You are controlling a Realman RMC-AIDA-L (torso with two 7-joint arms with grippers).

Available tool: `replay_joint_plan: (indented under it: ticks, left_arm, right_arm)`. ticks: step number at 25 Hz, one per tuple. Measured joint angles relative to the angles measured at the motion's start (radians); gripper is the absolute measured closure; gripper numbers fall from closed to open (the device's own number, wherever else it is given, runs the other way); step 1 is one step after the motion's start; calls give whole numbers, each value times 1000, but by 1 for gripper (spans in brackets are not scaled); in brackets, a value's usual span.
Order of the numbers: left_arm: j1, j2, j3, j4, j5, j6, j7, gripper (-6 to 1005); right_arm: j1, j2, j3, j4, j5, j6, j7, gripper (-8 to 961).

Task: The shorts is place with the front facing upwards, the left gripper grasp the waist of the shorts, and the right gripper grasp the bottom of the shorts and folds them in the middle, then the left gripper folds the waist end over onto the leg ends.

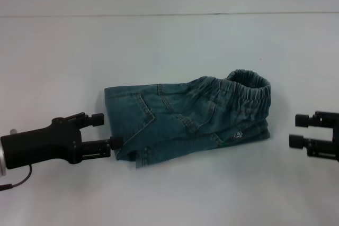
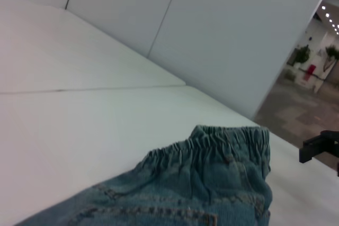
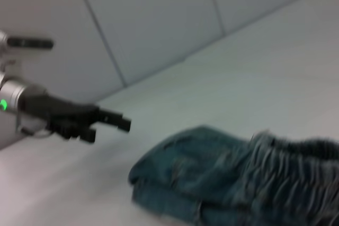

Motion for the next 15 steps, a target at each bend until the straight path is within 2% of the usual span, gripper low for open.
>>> replay_joint_plan:
  ticks: [5, 13, 15]
  left_arm:
    - [-6, -1, -1, 4, 34, 6, -5, 83]
    - [-22, -1, 7, 5, 40, 14, -10, 83]
    - [-23, -1, 8, 5, 40, 14, -12, 83]
  right_arm:
    - [5, 0, 0, -7, -61, -20, 4, 228]
    - [1, 0, 9, -8, -60, -29, 2, 34]
    - [4, 1, 9, -8, -60, -30, 2, 36]
